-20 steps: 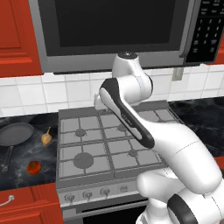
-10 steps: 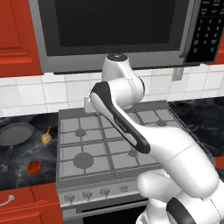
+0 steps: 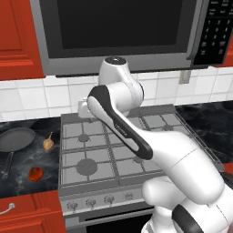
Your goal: Place the pan on the front left burner on the stove. Then place the tomato and the onion in the pan and turn on the front left burner.
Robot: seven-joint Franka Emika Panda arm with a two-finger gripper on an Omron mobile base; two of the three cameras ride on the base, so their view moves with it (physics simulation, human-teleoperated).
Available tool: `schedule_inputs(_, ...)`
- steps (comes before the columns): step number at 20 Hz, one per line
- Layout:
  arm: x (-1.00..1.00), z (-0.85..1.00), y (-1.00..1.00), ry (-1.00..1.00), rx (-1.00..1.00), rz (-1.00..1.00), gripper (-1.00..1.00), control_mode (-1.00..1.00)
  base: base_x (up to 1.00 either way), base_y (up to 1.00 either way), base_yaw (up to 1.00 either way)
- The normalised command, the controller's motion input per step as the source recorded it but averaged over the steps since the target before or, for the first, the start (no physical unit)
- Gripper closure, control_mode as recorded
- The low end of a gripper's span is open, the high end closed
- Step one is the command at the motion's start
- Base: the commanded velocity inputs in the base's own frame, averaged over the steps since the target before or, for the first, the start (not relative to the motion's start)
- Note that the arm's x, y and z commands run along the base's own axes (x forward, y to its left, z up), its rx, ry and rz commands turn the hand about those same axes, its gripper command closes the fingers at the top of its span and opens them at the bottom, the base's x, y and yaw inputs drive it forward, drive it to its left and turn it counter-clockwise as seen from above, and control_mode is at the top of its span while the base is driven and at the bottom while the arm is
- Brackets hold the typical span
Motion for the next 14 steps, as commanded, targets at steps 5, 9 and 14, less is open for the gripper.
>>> schedule_inputs(5, 0.12, 0.0, 0.26, 0.08, 0.11, 0.0, -1.0, -1.0, 0.0, 0.0, 0.0)
schedule_inputs(9, 0.01, 0.0, 0.37, 0.08, 0.04, 0.0, -1.0, -1.0, 0.0, 0.0, 0.0)
schedule_inputs(14, 0.0, 0.0, 0.27, 0.03, 0.0, 0.01, -1.0, -1.0, 0.0, 0.0, 0.0)
